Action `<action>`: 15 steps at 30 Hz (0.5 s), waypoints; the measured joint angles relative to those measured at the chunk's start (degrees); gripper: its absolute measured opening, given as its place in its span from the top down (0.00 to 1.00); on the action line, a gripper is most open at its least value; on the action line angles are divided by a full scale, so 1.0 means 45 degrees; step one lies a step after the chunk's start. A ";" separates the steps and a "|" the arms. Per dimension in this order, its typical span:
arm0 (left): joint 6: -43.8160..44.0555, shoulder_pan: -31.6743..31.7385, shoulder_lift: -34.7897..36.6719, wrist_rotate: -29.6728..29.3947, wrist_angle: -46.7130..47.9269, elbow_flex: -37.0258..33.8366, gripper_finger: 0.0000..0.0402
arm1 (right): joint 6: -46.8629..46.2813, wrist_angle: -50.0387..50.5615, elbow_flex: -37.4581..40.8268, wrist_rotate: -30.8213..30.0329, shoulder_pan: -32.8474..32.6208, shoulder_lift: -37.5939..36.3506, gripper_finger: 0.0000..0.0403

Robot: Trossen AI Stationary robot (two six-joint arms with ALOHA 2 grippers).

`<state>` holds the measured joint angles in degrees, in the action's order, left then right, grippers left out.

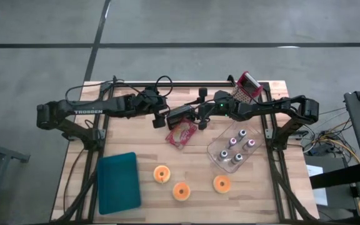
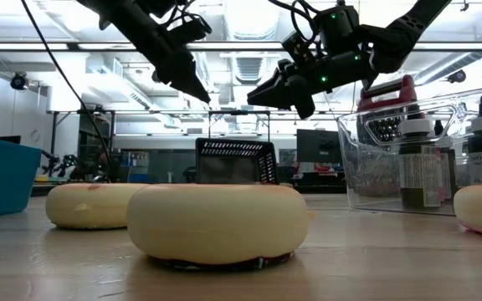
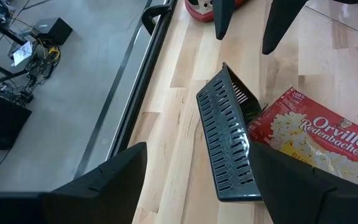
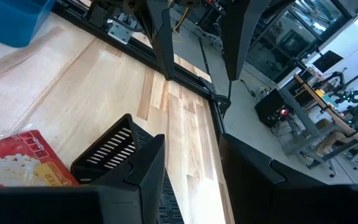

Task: Pick & Place Food Item
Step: Adjust the black bin

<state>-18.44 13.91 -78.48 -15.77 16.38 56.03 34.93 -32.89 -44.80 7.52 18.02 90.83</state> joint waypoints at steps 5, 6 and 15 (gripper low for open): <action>0.0002 -0.0002 0.0000 0.0010 -0.0002 0.0000 0.29 | 0.0006 0.0001 0.0000 0.0001 0.0000 0.0001 0.64; 0.0013 0.0000 0.0000 0.0015 0.0000 -0.0001 0.29 | 0.0017 -0.0003 0.0000 -0.0002 0.0000 0.0000 0.64; 0.0908 -0.0182 -0.0024 0.0458 -0.0010 -0.0568 0.29 | 0.0003 -0.0002 0.0000 -0.0002 0.0000 0.0000 0.62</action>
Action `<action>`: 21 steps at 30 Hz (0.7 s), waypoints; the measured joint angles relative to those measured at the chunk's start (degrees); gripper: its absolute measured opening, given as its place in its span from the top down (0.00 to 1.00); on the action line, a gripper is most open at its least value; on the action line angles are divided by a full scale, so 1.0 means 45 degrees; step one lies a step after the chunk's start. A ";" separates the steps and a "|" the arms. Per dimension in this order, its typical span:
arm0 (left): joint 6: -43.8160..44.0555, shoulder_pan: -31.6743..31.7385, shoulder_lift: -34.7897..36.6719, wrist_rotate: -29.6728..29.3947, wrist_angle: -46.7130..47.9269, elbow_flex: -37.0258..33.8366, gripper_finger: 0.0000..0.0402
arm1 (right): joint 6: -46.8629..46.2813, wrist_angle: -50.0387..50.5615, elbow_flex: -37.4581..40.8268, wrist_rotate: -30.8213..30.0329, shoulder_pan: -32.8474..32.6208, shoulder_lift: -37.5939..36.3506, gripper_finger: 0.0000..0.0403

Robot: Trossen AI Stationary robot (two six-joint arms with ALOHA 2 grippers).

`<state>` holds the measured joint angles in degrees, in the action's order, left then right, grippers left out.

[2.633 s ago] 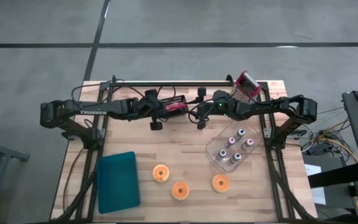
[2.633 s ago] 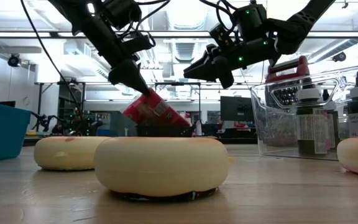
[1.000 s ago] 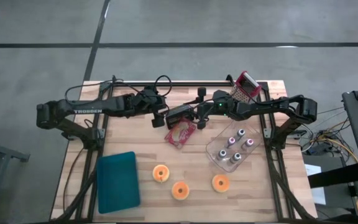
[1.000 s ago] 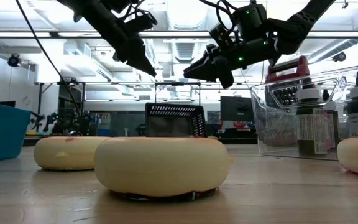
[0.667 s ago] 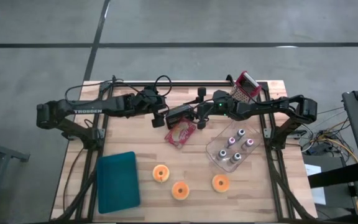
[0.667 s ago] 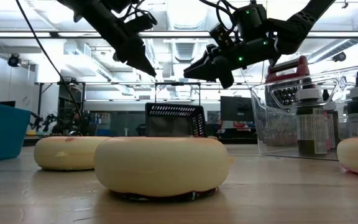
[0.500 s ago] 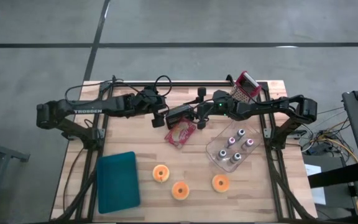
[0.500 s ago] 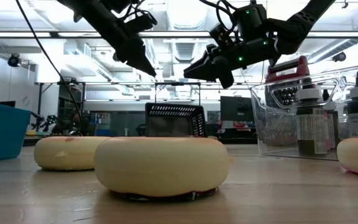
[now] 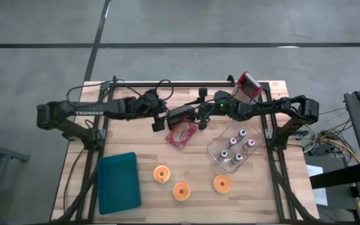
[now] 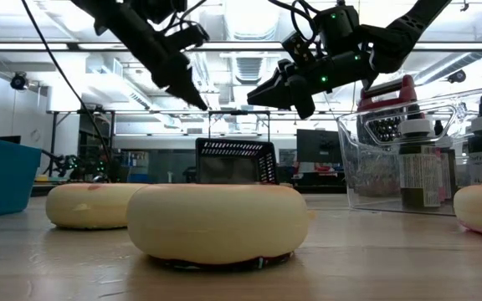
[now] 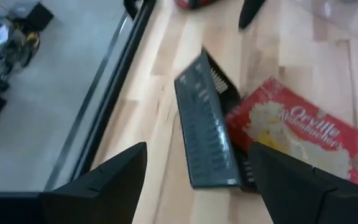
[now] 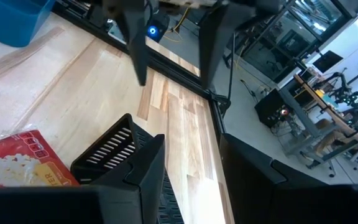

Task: Pick & Place Food Item
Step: Adjust the black bin

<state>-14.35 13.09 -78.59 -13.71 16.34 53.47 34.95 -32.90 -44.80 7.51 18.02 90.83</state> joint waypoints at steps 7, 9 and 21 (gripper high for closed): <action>0.0925 -0.0555 -0.0010 -0.0470 -0.0991 -0.1223 0.29 | 0.0022 0.0004 0.0000 0.0000 0.0000 0.0000 0.64; 0.0759 -0.0685 -0.0017 -0.0471 -0.1586 -0.1602 0.29 | 0.0000 0.0004 0.0000 0.0003 0.0000 0.0000 0.64; 0.0632 -0.0830 -0.2134 -0.2195 -0.2500 -0.0949 0.29 | 0.0019 0.0004 0.0000 0.0002 0.0000 0.0000 0.64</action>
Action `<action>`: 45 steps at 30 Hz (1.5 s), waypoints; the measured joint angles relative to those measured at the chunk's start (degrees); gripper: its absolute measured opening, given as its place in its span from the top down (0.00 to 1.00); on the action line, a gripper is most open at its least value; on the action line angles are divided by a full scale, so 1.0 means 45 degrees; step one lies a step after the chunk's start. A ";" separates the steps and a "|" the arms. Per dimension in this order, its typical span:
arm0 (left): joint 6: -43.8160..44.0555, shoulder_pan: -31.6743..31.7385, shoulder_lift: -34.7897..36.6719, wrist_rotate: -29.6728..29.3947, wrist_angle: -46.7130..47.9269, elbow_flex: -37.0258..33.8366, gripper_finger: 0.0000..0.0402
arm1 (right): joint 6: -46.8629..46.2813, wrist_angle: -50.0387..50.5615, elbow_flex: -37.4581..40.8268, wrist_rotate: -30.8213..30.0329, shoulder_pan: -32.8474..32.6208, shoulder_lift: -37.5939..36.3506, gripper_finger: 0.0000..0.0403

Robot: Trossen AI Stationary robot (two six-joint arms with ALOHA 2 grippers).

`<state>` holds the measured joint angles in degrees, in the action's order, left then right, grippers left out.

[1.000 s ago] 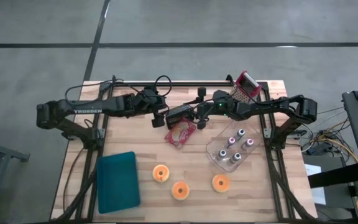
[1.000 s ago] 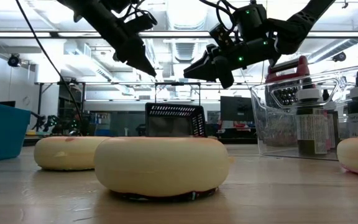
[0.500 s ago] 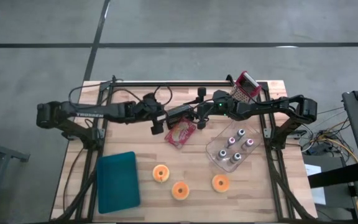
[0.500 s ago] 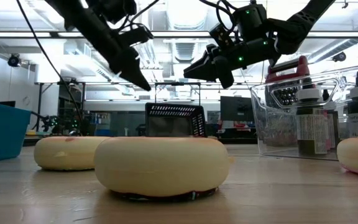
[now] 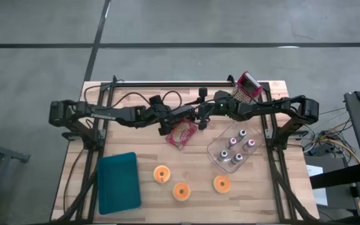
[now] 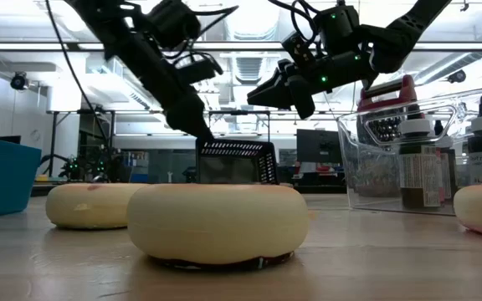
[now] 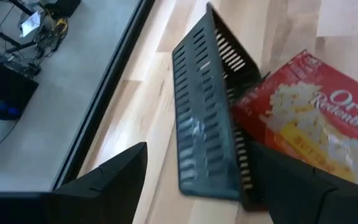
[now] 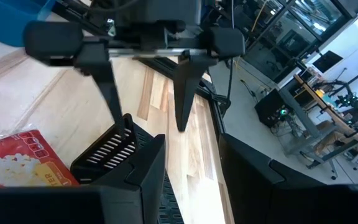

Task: Pick & Place Food Item
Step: Adjust the black bin

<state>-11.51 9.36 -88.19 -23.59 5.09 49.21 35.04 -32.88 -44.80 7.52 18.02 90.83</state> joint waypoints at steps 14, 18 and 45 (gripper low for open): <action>0.0583 0.0065 -0.1252 -0.0974 0.0705 0.0919 0.29 | 0.0000 -0.0005 0.0000 -0.0002 0.0000 0.0000 0.65; 0.0583 0.0051 -0.1308 -0.1002 0.0859 0.0919 0.32 | 0.0003 0.0000 0.0000 0.0000 0.0000 0.0000 0.65; 0.1384 0.0050 -0.1018 -0.1359 0.1657 0.0919 0.95 | 0.0000 0.0000 0.0000 0.0002 0.0000 0.0000 0.65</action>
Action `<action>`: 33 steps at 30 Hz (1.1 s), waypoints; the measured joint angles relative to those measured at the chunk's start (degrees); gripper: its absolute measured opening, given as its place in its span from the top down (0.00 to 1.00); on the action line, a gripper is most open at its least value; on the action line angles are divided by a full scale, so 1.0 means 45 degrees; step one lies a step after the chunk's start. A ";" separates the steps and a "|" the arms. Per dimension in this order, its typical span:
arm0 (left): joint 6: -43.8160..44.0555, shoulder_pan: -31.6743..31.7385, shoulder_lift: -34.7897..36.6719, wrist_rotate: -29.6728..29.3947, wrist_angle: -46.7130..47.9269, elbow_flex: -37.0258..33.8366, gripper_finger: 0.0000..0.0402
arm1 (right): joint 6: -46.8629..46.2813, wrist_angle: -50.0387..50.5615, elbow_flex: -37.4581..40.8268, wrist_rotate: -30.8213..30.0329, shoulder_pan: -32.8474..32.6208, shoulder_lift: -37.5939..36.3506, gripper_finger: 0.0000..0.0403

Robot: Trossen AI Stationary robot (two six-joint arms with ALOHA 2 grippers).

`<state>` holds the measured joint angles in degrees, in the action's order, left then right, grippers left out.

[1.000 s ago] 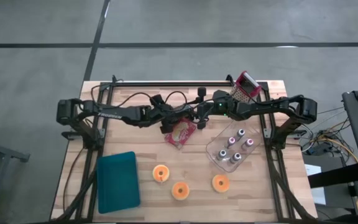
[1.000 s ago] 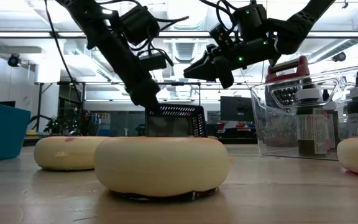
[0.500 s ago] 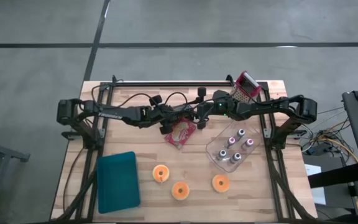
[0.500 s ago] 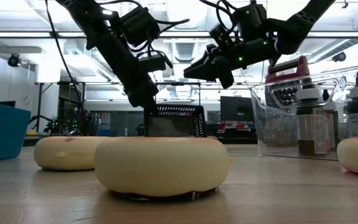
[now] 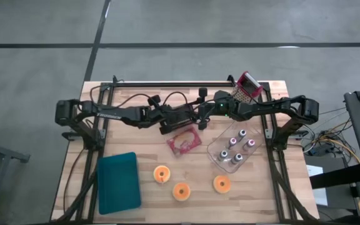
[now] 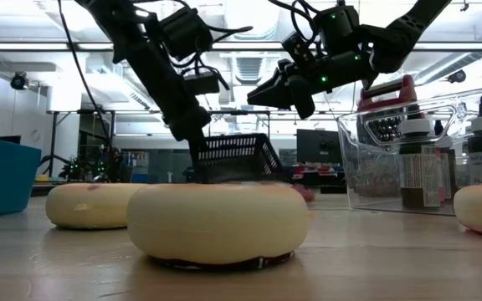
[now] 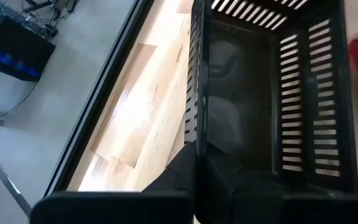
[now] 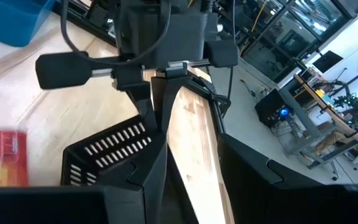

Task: Pick & Place Food Item
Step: Adjust the black bin

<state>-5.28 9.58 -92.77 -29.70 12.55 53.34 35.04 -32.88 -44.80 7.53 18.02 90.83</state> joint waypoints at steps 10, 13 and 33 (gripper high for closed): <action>0.0806 0.0100 0.0989 0.0369 0.1032 0.0000 0.97 | 0.0002 -0.0005 0.0000 -0.0003 0.0000 0.0000 0.65; 0.0883 0.0368 0.1335 0.1133 0.1442 0.0000 0.95 | -0.0021 -0.0005 0.0000 -0.0004 0.0000 0.0000 0.65; 0.3144 0.5212 0.1451 0.8912 0.2400 0.0000 0.97 | -0.0003 0.0000 0.0000 -0.0004 0.0000 0.0000 0.65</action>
<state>8.87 33.04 -86.24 10.40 23.35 53.34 35.02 -32.88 -44.80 7.51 18.02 90.83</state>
